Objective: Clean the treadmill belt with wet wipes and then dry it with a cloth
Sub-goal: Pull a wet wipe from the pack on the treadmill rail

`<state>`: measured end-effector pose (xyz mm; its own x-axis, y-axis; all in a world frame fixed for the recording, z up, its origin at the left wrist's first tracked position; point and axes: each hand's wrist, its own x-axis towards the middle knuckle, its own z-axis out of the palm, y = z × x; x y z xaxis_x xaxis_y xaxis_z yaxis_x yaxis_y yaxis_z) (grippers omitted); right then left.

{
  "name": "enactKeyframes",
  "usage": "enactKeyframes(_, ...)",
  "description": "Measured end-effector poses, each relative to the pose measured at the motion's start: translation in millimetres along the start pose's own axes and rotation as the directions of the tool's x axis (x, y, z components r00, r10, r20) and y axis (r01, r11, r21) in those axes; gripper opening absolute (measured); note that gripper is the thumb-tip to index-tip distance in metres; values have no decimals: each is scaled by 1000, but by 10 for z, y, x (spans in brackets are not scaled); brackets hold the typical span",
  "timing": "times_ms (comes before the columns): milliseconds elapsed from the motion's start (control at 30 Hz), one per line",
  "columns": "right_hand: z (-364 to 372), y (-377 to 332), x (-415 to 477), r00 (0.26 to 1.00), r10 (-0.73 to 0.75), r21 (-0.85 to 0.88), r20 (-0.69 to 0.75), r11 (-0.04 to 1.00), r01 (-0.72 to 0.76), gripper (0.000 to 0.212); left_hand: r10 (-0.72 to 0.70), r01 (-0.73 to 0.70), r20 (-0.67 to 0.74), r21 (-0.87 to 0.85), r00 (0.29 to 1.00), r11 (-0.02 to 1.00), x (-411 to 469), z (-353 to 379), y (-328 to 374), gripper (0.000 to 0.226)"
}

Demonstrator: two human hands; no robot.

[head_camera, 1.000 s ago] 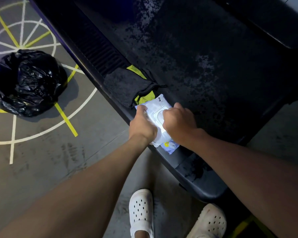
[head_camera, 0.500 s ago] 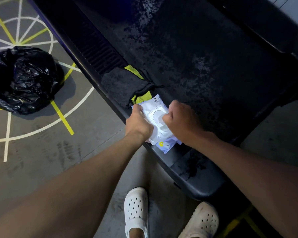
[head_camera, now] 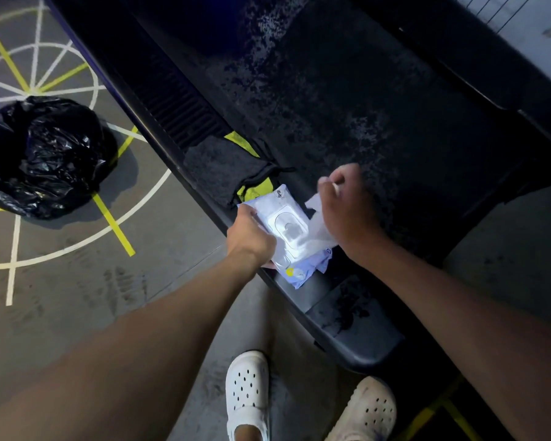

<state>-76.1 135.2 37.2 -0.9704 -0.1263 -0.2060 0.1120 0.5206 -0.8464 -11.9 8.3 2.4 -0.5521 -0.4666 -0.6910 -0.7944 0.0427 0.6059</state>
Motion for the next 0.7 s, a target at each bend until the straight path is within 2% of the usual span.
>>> enactKeyframes(67,-13,90,-22,991,51,-138,127,990,-34,14,-4,4,6,-10,1000,1000,-25,-5,26,36)
enactKeyframes(133,-12,190,-80,971,96,-292,221,956,-28,8,-12,12,20,-22,1000,1000,-43,-10,45,32)
enactKeyframes(200,-21,245,-152,960,122,-333,254,942,-32,21,-16,16,31,-19,999,1000,-66,-19,63,31)
enactKeyframes(300,-10,282,-227,936,115,-373,332,928,18,24,-18,19,40,-19,999,1000,-64,-26,60,29)
enactKeyframes(367,39,305,-260,890,100,-435,444,893,117,39,-20,22,43,-39,999,999,-56,-36,54,27)
enactKeyframes(433,84,306,-289,829,134,-508,543,839,197,57,-34,36,55,-51,998,998,-51,-46,53,26)
enactKeyframes(500,114,325,-318,785,165,-591,597,753,291,64,-55,59,63,-61,996,996,-56,-52,55,26)
enactKeyframes(600,172,359,-329,778,142,-675,612,607,420,72,-67,70,62,-53,996,996,-45,-65,38,25)
enactKeyframes(700,220,359,-329,787,143,-710,600,549,441,80,-71,75,72,-47,995,996,-46,-70,31,24)
